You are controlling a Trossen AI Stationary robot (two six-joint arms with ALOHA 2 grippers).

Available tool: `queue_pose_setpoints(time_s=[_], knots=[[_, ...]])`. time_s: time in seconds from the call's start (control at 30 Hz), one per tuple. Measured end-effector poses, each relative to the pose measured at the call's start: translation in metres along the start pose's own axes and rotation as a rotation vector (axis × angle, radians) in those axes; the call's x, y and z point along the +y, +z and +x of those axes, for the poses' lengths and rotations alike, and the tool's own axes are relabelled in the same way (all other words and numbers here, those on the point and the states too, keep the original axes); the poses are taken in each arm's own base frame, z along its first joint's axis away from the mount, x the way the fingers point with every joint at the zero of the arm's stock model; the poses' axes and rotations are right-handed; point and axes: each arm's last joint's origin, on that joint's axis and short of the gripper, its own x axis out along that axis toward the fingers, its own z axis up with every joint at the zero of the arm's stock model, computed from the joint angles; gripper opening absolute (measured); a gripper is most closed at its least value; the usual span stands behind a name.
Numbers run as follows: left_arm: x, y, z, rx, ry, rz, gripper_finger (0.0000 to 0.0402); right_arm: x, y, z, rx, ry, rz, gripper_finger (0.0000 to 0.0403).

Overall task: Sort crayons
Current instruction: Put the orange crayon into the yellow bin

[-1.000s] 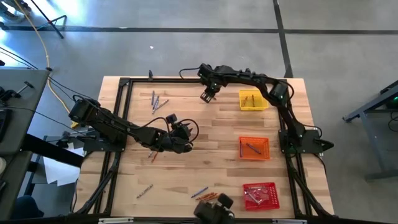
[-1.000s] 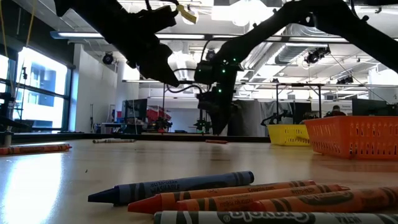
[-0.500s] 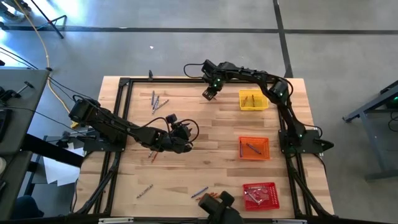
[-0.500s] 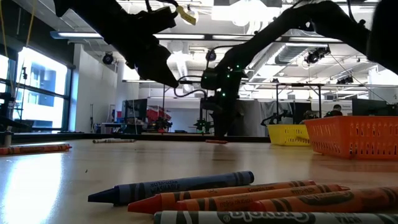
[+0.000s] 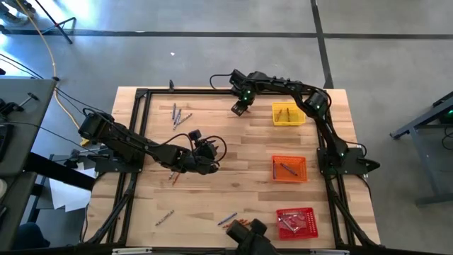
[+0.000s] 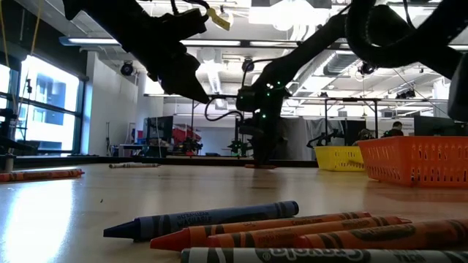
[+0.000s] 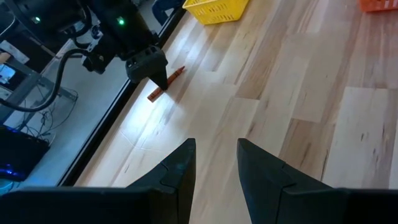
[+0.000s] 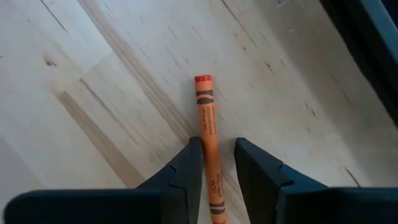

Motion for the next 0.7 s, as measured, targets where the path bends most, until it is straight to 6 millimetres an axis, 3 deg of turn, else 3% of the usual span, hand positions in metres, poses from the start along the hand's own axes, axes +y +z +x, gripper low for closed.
queue_pose_setpoints(time_s=[0.23, 0.5, 0.6, 0.7], knots=[[0.000, 0.000, 0.000, 0.001, 0.001, 0.001, 0.0103, 0.000, -0.003, 0.001, 0.031, 0.026, 0.002, 0.0010], [0.000, 0.000, 0.000, 0.003, 0.001, 0.003, 0.0103, 0.003, -0.012, -0.007, 0.104, 0.049, 0.010, 0.0004], [0.000, -0.002, 0.000, 0.016, 0.002, -0.002, 0.0103, 0.005, -0.017, -0.024, 0.133, 0.070, 0.008, 0.0006], [0.001, -0.005, 0.000, 0.036, 0.006, -0.010, 0.0103, 0.008, -0.021, -0.056, 0.116, 0.071, -0.014, 0.0004]])
